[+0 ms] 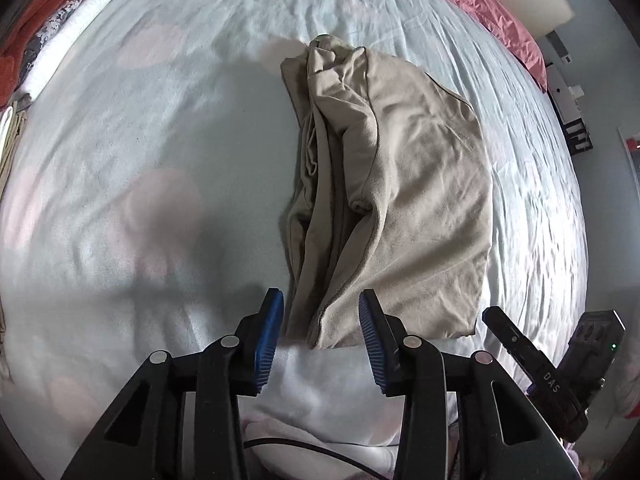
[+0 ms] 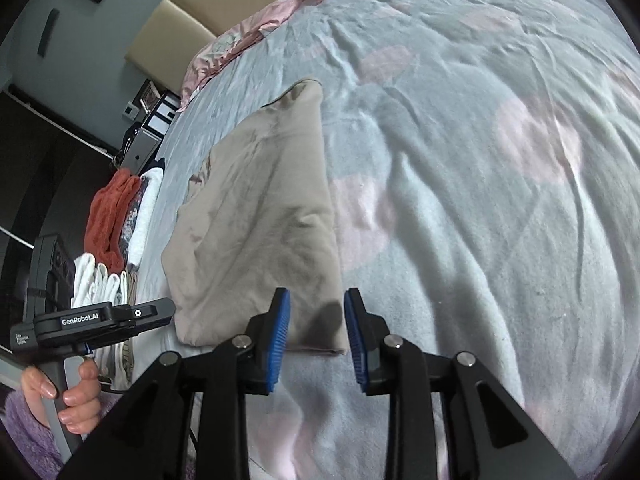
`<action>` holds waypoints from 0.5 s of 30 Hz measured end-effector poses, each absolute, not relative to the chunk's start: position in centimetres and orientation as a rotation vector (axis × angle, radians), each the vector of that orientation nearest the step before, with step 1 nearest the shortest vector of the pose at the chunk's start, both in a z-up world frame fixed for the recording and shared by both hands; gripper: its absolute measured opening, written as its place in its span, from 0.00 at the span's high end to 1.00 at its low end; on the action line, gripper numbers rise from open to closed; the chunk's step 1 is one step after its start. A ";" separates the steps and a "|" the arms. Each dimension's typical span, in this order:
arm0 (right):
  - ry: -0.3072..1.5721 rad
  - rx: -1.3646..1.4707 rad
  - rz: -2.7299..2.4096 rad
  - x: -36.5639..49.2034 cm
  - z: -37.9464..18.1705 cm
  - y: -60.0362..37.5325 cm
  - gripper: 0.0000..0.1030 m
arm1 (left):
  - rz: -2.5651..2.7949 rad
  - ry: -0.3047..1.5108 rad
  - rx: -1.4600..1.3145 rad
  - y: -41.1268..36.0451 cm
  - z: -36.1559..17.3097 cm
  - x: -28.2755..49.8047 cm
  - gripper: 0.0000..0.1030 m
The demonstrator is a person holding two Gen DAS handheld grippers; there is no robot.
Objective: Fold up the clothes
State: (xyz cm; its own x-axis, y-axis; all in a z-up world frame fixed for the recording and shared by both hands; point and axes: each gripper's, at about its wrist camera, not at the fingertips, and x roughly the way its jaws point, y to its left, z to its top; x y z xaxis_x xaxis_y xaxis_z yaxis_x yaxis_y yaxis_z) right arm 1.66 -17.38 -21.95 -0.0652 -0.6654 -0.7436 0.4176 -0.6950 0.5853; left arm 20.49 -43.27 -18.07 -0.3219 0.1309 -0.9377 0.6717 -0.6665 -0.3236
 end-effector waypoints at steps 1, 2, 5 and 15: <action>-0.287 1.480 -1.841 1.6 -22.2 -17.2 0.73 | -2.042 1.026 1.564 -43.3 -18.2 20.6 0.60; -0.286 1.490 -1.837 1.6 -22.3 -17.2 0.73 | -2.026 1.016 1.591 -43.5 -18.5 20.2 0.60; -0.264 1.501 -1.820 1.9 -22.5 -17.6 0.73 | -1.978 1.001 1.677 -43.3 -19.9 19.9 0.60; -0.269 1.533 -1.791 2.0 -23.3 -18.2 0.74 | -1.961 1.006 1.730 -43.6 -20.6 21.2 0.74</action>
State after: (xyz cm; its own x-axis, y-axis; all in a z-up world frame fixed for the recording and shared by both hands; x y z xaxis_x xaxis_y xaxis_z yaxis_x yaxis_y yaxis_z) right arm 2.03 -18.21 -23.31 -0.0012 -0.6507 -0.7593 0.3991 -0.6966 0.5962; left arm 21.19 -43.65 -20.61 -0.2021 0.1977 -0.9592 0.6640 -0.6923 -0.2826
